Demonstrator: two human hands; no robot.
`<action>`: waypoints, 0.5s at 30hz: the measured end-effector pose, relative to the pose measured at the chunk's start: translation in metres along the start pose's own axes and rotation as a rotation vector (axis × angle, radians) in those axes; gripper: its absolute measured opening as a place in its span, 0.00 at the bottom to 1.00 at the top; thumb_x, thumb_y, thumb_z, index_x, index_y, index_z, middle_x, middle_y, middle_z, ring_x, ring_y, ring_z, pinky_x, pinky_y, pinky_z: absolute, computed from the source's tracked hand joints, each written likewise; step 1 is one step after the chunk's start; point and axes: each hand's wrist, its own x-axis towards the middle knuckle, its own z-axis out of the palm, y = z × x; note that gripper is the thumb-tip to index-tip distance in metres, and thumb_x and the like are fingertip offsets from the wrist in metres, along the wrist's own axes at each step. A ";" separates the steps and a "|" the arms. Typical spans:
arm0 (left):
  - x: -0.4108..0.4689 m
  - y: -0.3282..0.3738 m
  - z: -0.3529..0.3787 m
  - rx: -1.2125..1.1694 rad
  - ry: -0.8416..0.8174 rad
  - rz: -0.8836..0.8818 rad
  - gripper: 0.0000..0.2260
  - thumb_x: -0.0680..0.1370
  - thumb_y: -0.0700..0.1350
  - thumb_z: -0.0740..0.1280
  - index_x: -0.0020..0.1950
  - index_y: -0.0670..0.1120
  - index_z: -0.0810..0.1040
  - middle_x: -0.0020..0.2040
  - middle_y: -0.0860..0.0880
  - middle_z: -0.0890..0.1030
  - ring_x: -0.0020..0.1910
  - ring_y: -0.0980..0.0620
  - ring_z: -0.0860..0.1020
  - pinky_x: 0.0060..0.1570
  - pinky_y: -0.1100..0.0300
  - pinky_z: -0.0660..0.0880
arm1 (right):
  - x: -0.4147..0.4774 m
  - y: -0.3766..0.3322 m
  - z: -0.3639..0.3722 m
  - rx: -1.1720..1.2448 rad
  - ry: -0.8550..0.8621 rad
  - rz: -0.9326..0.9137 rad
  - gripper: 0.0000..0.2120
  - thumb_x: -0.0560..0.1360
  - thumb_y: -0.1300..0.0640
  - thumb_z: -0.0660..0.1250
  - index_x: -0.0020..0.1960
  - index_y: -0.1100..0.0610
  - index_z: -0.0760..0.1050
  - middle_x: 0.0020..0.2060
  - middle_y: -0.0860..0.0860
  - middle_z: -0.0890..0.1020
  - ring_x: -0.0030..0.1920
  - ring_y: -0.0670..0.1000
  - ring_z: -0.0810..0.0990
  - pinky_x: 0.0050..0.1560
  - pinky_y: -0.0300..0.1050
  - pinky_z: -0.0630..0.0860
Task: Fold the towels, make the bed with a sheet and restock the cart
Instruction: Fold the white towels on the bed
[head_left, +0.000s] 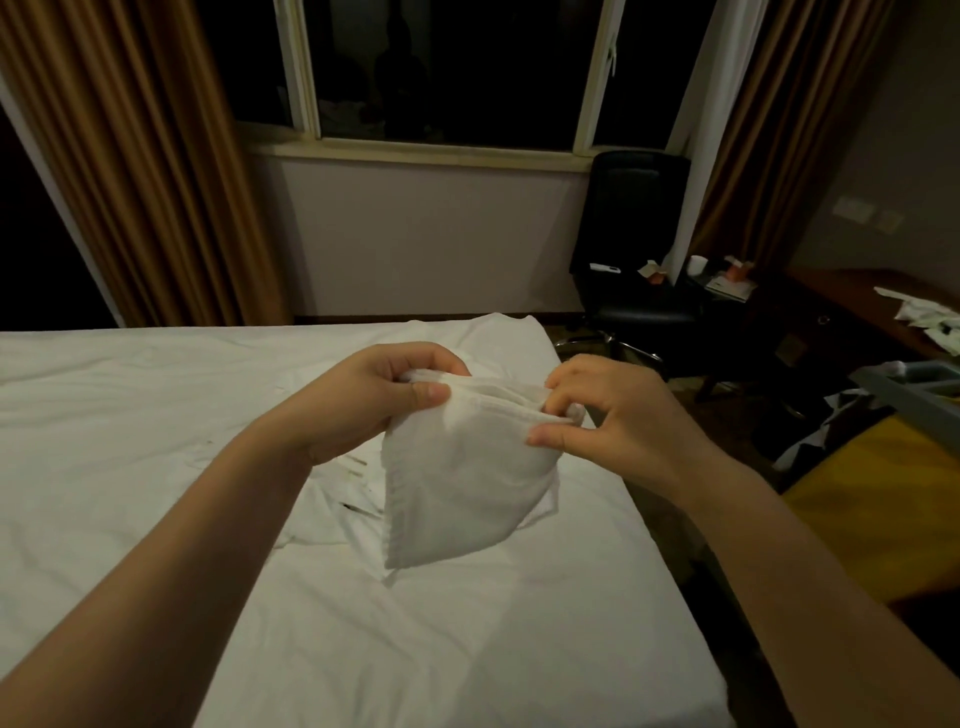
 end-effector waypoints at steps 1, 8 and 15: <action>0.001 0.000 0.001 -0.017 0.008 0.003 0.11 0.78 0.38 0.64 0.42 0.51 0.82 0.43 0.50 0.81 0.43 0.52 0.80 0.46 0.56 0.78 | 0.003 -0.002 0.000 -0.026 0.008 0.000 0.20 0.68 0.40 0.66 0.39 0.58 0.80 0.42 0.48 0.81 0.43 0.47 0.79 0.43 0.42 0.80; 0.005 -0.013 0.027 0.022 0.167 0.099 0.21 0.74 0.49 0.70 0.57 0.70 0.66 0.55 0.57 0.73 0.51 0.56 0.78 0.47 0.62 0.79 | 0.015 0.002 0.008 -0.015 0.463 0.118 0.19 0.72 0.48 0.69 0.36 0.64 0.73 0.34 0.55 0.77 0.35 0.51 0.75 0.35 0.45 0.75; 0.017 -0.016 0.043 -0.097 0.363 0.111 0.11 0.77 0.48 0.66 0.52 0.63 0.70 0.54 0.53 0.74 0.51 0.52 0.76 0.46 0.62 0.75 | 0.013 0.000 0.000 0.009 0.357 0.211 0.20 0.72 0.45 0.68 0.37 0.63 0.75 0.35 0.53 0.77 0.37 0.51 0.75 0.38 0.43 0.74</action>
